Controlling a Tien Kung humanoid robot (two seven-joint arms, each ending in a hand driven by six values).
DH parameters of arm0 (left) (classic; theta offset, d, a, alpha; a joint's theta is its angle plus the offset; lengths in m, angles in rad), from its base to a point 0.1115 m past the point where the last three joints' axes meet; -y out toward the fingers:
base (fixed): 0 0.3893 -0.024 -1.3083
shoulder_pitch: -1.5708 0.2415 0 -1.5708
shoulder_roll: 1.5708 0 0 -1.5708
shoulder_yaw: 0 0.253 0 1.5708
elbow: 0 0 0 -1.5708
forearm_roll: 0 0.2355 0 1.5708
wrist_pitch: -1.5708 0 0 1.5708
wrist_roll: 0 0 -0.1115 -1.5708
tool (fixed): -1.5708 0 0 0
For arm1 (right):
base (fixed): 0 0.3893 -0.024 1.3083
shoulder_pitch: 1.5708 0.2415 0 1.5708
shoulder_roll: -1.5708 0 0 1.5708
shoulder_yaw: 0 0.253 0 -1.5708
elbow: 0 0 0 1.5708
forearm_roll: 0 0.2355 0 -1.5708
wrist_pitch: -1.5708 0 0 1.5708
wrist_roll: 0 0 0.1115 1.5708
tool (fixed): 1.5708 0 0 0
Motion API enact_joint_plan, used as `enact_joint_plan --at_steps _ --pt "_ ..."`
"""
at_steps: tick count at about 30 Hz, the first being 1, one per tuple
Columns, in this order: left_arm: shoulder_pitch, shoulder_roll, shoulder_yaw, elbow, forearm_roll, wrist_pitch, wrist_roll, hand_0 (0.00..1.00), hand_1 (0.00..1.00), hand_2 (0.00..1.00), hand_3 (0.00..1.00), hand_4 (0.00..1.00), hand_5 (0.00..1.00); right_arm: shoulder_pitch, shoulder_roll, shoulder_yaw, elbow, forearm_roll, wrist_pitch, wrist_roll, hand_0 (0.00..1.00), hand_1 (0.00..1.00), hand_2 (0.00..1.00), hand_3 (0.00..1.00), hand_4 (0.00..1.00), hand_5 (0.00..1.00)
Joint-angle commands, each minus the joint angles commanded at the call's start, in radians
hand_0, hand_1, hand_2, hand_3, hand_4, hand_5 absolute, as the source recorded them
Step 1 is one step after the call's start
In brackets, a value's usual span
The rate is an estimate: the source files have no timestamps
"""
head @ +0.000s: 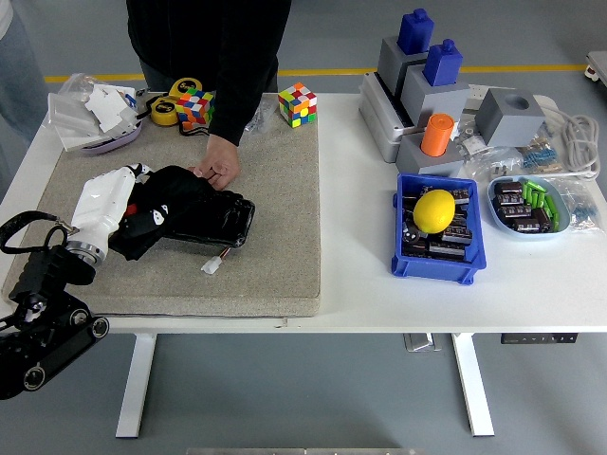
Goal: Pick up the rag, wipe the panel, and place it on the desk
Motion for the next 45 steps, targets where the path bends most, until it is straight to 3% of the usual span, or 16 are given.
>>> enact_joint_plan --at_steps 29,37,45 --pt "0.018 0.025 -0.086 0.083 0.006 0.004 -0.014 0.201 0.132 0.437 0.633 0.538 0.088 0.001 -0.002 -0.006 0.001 -0.001 0.001 -0.002 0.722 0.632 0.675 0.643 0.998 0.646" --pt "0.018 0.02 -0.076 0.083 0.001 0.004 -0.014 0.201 0.132 0.437 0.632 0.539 0.087 -0.001 0.0 -0.006 0.0 0.0 0.003 -0.002 0.724 0.632 0.675 0.642 0.998 0.645" --pt "0.012 -0.005 -0.046 0.06 0.004 0.006 -0.01 0.201 0.131 0.438 0.633 0.539 0.086 0.002 -0.001 -0.005 0.0 -0.001 0.003 -0.002 0.723 0.631 0.675 0.641 0.998 0.647"
